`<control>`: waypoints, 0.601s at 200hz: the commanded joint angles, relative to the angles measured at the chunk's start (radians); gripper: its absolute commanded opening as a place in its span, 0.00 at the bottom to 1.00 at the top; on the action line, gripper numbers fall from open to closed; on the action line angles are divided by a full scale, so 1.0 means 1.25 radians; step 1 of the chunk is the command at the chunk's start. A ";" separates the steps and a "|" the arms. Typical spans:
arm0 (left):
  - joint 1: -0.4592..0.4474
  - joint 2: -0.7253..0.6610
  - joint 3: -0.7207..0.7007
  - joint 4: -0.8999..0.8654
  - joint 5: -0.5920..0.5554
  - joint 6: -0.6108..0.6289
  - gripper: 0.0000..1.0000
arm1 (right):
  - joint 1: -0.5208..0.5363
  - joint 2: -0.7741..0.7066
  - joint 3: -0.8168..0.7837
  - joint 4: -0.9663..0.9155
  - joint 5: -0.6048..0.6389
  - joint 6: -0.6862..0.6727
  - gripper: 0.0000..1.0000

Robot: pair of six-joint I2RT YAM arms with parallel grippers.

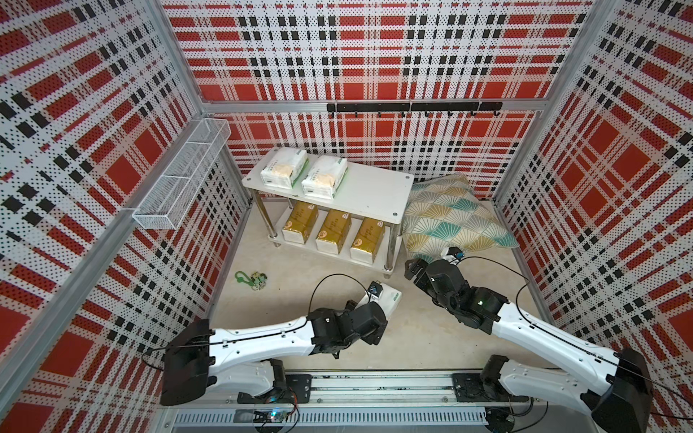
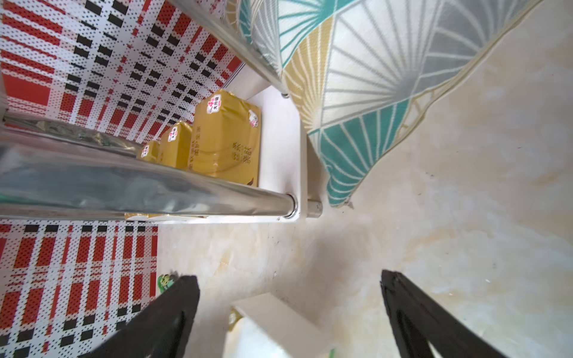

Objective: Place the tissue boxes on the shelf by color
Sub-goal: Pick up the box of tissues from the center of the board, then place a box of tissues on the shelf.

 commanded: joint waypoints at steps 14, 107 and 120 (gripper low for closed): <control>0.008 -0.082 0.125 -0.107 -0.054 0.004 0.79 | -0.018 -0.032 -0.013 -0.060 0.048 -0.034 1.00; 0.110 0.039 0.523 -0.247 -0.121 0.177 0.79 | -0.018 0.020 -0.055 -0.111 0.051 -0.089 1.00; 0.118 0.049 0.558 -0.255 -0.123 0.192 0.79 | -0.018 0.024 -0.059 -0.103 0.045 -0.090 1.00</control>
